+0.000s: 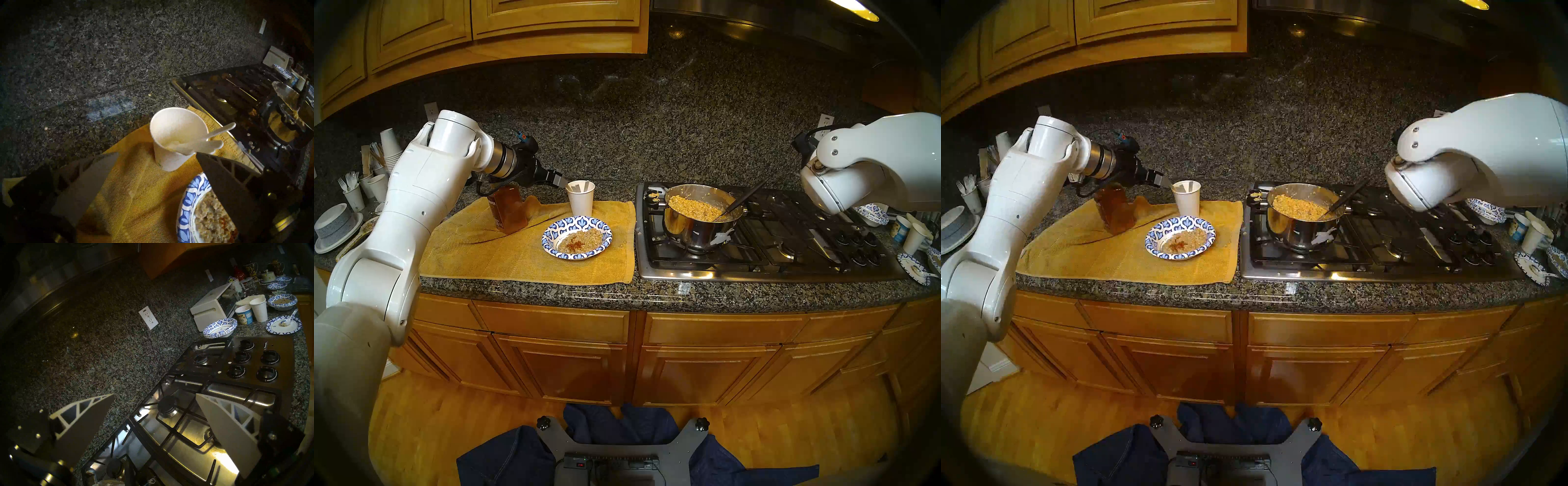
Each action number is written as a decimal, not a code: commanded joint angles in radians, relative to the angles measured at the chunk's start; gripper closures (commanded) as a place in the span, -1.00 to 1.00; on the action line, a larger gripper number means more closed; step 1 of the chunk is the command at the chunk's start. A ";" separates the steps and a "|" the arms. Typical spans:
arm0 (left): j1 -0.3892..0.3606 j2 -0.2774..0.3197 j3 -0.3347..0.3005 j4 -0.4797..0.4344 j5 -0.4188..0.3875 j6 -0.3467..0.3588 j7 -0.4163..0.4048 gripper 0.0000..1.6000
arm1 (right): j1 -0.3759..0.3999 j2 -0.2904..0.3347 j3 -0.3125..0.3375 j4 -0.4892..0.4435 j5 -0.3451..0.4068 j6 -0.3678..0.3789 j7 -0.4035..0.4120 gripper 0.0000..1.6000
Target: Scoop oatmeal into bowl, add cinnamon, and put a spoon inside bowl
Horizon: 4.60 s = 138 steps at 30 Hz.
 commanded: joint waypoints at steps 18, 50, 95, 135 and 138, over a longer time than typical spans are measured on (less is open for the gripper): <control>-0.204 -0.035 0.126 0.147 -0.005 -0.072 -0.130 -1.00 | 0.039 0.011 0.009 0.006 -0.025 0.000 0.013 -1.00; -0.321 -0.085 0.262 0.357 0.001 -0.190 -0.227 -1.00 | 0.045 0.024 0.007 0.000 -0.037 0.000 0.019 -1.00; -0.460 -0.159 0.383 0.622 0.029 -0.351 -0.368 -0.50 | 0.048 0.046 0.008 -0.008 -0.070 0.000 0.015 -1.00; -0.517 -0.202 0.408 0.751 0.069 -0.425 -0.409 -0.39 | 0.047 0.063 0.011 -0.013 -0.098 0.000 0.008 -1.00; -0.521 -0.198 0.409 0.756 0.073 -0.430 -0.410 -0.38 | 0.047 0.064 0.012 -0.013 -0.099 0.000 0.007 -1.00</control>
